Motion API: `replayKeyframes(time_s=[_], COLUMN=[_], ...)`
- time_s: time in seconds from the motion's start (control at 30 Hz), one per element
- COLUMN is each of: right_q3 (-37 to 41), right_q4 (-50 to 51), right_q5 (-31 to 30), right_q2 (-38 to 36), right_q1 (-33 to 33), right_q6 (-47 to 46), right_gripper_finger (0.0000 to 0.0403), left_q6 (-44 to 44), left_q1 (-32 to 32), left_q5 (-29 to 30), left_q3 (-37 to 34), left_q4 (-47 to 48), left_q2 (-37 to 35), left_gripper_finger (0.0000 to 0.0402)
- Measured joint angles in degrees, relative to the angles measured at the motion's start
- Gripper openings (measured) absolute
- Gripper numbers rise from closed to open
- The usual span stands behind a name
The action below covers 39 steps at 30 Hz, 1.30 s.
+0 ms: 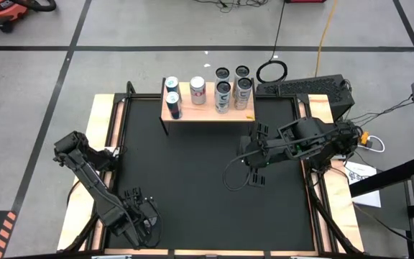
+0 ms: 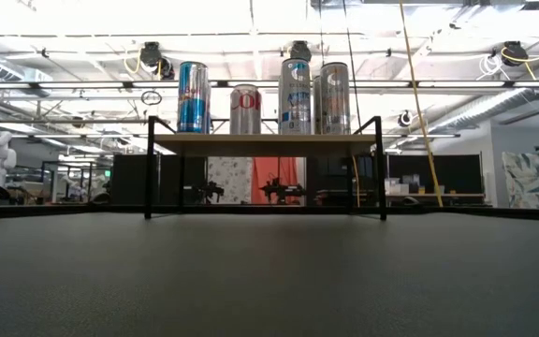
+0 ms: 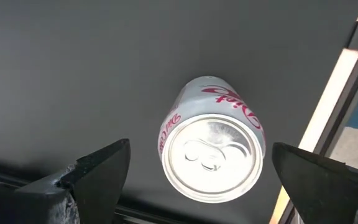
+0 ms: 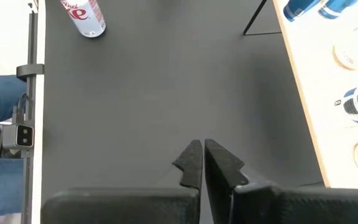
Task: Place canned beverage on shelf
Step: Put the red silver soda can on the shelf aligned with the other red silver soda can
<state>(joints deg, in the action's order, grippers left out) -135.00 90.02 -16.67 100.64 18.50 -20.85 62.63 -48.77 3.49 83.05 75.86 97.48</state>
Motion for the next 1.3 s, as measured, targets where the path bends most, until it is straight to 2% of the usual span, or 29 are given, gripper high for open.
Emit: replayKeyframes(time_s=[1.07, 1.3], right_q3=[0.0, 0.0], right_q4=[0.0, 0.0], right_q5=[0.0, 0.1], right_q2=[0.0, 0.7], right_q1=[0.0, 0.0], right_q6=[0.7, 0.6], right_gripper_finger=[0.0000, 0.0000], left_q6=[0.0, 0.5], left_q1=[0.0, 0.0], left_q5=[-1.7, -3.0], left_q3=[0.0, -3.6], left_q4=[-0.4, -1.1], left_q2=[0.8, 0.8], left_gripper_finger=[0.0393, 0.0393])
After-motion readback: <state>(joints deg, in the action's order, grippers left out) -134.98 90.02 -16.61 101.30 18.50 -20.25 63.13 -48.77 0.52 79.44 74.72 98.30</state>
